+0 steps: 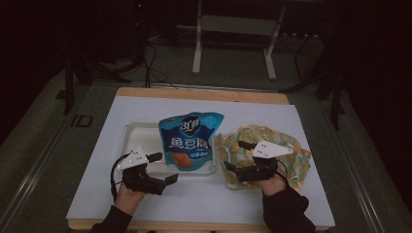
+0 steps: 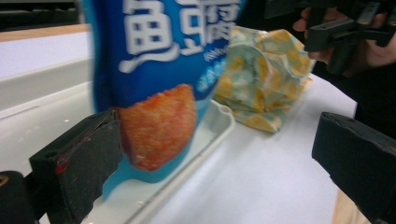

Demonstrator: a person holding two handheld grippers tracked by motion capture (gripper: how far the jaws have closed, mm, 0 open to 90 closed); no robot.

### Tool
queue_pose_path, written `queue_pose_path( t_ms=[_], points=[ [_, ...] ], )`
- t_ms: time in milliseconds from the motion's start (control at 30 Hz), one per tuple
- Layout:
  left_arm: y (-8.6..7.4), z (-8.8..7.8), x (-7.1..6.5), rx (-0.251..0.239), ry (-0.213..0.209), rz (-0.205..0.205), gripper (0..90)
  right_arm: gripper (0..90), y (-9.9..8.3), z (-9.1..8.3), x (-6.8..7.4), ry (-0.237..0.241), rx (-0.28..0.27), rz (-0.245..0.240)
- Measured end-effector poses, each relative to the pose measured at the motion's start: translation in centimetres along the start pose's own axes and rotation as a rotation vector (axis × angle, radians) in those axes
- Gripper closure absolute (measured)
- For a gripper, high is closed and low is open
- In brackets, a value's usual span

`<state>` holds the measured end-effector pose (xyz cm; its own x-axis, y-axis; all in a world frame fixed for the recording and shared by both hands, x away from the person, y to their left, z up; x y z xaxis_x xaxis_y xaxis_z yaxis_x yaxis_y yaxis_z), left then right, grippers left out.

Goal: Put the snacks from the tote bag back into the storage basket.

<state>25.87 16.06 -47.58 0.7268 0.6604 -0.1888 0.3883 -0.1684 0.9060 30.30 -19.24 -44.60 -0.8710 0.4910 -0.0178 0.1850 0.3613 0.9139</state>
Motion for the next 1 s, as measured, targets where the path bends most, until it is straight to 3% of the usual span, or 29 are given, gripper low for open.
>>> queue_pose_path(
  t_ms=[300,467,533,1000],
  points=[
    [-0.2,0.5,-2.0,0.021,-0.031,0.053,2.1,15.1,-2.2,-2.9,0.0,-0.032,-0.003,0.017],
    [-0.2,1.3,-2.8,0.024,-0.071,0.054,2.1,15.1,-2.8,-4.0,-0.3,-0.053,-0.008,0.027],
    [-0.4,2.1,-3.3,0.049,-0.096,0.065,2.1,15.0,-3.4,-4.8,-0.4,-0.068,-0.007,0.039],
    [-0.7,4.7,-5.0,0.085,-0.157,0.099,2.1,14.9,-5.8,-7.8,-0.5,-0.147,-0.006,0.071]
  ],
)
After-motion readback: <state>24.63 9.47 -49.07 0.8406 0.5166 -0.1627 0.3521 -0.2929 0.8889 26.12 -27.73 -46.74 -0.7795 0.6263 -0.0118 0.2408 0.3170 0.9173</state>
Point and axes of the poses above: each handheld gripper's, and its own axes: z roughly forward along the jaws, y roughly out of its top, x roughly to its left, the point moved 1 cm from there along z, roughly forward along the jaws, and after that the axes turned 4 degrees about y, right-handed, at the moved point
